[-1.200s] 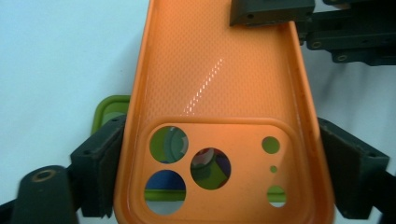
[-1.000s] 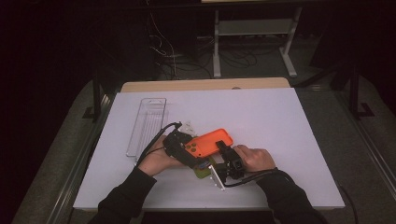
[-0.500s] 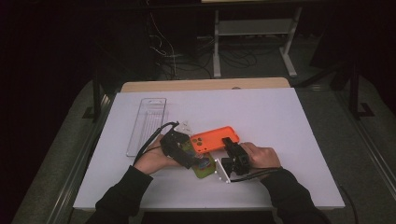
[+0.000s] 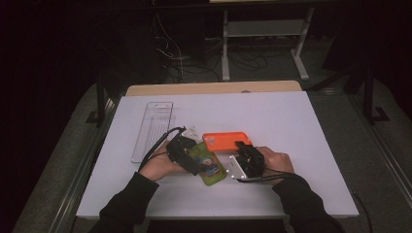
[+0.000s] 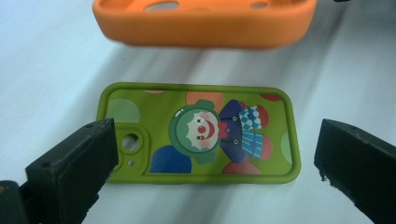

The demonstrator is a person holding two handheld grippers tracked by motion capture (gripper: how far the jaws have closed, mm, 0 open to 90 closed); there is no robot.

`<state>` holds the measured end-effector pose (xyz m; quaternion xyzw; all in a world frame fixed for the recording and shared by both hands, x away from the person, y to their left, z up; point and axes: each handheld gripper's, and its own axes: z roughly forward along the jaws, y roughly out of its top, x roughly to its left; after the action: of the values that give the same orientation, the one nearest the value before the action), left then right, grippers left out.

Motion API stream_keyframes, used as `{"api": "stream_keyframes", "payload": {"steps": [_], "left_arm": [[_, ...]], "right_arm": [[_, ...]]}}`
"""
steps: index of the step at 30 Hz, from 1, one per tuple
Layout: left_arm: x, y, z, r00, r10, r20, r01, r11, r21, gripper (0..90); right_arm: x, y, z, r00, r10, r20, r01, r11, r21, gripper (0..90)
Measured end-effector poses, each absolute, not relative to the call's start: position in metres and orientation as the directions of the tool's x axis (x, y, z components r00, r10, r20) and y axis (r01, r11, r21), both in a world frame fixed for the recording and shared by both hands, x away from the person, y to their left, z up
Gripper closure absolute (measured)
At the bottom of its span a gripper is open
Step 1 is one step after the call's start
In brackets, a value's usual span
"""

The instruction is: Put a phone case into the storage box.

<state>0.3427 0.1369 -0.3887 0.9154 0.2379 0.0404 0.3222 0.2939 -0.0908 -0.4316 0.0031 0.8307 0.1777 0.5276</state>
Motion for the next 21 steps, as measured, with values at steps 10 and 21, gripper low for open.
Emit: {"api": "stream_keyframes", "payload": {"steps": [10, 21], "left_arm": [[0.345, 0.138, -0.389, 0.882, 0.469, -0.057, 0.4, -0.677, 0.618, 0.0], [0.348, 0.142, -0.388, 0.883, 0.466, -0.053, 0.397, -0.684, 0.612, 0.0]], "right_arm": [[0.302, -0.1, -0.424, -0.574, 0.346, -0.742, -0.078, 0.879, 0.47, 78.1], [0.308, -0.104, -0.414, -0.659, 0.525, -0.538, 0.076, 0.759, 0.647, 78.1]]}}
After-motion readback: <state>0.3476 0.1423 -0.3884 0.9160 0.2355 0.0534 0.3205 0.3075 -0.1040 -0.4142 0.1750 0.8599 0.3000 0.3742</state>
